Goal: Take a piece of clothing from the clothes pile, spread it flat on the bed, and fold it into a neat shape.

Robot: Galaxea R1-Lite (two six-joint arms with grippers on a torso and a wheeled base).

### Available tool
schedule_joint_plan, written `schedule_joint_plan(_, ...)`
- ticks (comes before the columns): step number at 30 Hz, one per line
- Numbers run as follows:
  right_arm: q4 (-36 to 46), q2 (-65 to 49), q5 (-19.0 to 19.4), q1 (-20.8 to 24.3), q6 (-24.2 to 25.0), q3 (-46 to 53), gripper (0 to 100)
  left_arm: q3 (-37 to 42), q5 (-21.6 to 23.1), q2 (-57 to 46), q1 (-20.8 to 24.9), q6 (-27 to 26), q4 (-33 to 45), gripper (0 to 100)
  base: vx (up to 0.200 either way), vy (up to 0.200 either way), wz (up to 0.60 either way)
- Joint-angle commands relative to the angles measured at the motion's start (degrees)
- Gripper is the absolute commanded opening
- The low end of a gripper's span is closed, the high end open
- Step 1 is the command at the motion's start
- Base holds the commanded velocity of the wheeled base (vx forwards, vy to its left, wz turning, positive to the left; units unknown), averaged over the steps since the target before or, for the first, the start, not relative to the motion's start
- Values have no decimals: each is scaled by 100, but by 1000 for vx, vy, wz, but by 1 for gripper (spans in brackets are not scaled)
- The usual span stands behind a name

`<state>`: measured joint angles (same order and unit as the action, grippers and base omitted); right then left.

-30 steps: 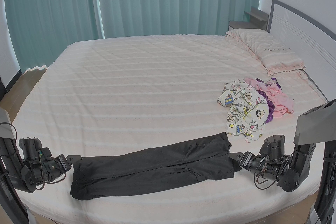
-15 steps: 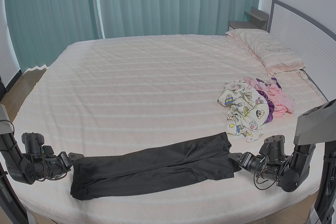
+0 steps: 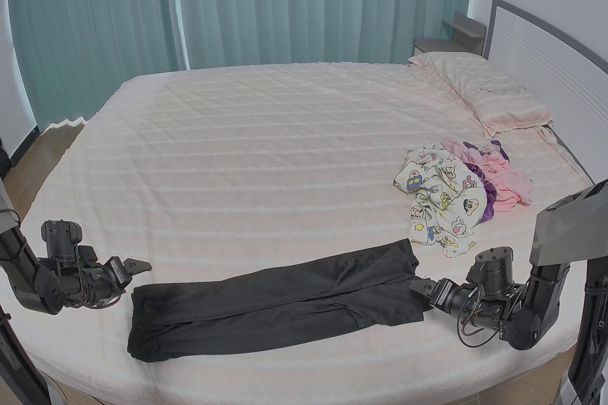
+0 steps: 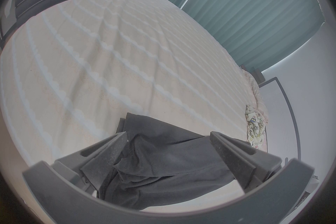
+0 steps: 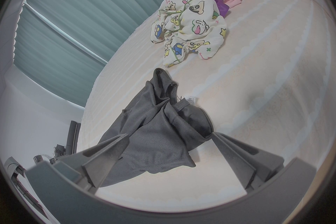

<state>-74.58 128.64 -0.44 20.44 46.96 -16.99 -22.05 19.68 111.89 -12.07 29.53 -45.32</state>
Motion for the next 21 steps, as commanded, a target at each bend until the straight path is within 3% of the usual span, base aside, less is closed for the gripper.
schedule_joint_plan(1, -4, -14, -9, 3, -11, 3, 100, -54, -52, 79, 99, 1, 6, 100, 0, 0, 0)
schedule_joint_plan(8, -4, -23, -9, 3, -11, 12, 100, -62, -473, 79, 354, 1, 103, 100, 0, 0, 0)
schedule_joint_plan(21, -197, 12, -9, 65, -11, 100, 100, -36, -614, 176, 513, 18, 112, 100, 0, 0, 0)
